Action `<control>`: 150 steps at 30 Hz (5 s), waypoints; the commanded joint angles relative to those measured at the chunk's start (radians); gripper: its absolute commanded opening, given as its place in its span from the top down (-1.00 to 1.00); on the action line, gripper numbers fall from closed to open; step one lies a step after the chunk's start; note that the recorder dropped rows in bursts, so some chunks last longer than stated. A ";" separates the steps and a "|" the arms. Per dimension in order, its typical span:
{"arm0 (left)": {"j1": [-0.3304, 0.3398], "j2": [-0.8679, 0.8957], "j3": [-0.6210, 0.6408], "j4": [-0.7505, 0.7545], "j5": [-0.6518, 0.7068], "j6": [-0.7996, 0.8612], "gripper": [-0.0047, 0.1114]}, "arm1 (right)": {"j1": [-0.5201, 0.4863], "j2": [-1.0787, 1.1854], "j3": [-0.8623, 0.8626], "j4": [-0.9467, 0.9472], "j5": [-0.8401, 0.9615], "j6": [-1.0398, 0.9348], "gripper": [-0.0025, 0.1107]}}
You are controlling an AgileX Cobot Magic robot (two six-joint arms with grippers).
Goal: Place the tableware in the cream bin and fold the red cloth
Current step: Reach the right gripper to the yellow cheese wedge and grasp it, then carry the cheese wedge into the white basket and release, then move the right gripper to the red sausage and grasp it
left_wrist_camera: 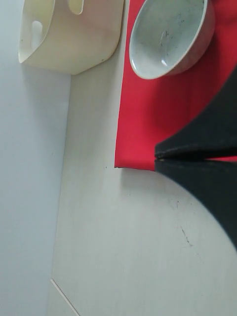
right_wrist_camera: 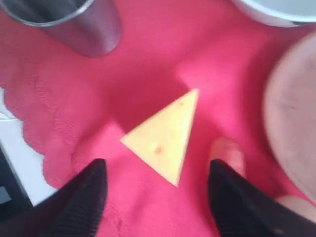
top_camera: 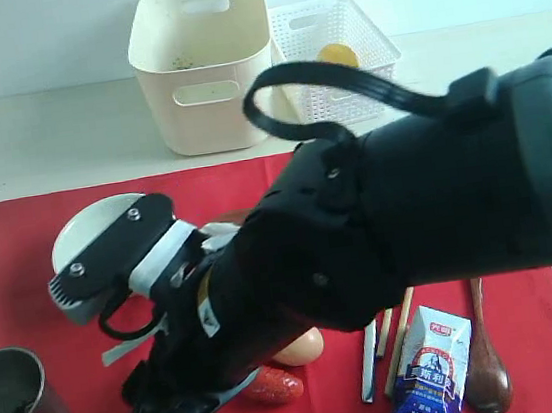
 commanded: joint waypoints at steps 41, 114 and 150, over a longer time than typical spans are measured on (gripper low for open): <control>0.001 -0.006 -0.001 -0.005 -0.006 0.004 0.90 | 0.025 0.132 -0.166 -0.006 0.062 -0.022 0.96; 0.001 -0.006 -0.001 -0.005 -0.006 0.004 0.90 | -0.807 0.427 -0.621 -0.171 -0.159 0.030 -0.38; 0.001 -0.006 -0.001 -0.005 -0.006 0.004 0.90 | -0.428 -0.016 -0.247 -0.051 0.335 -0.049 0.96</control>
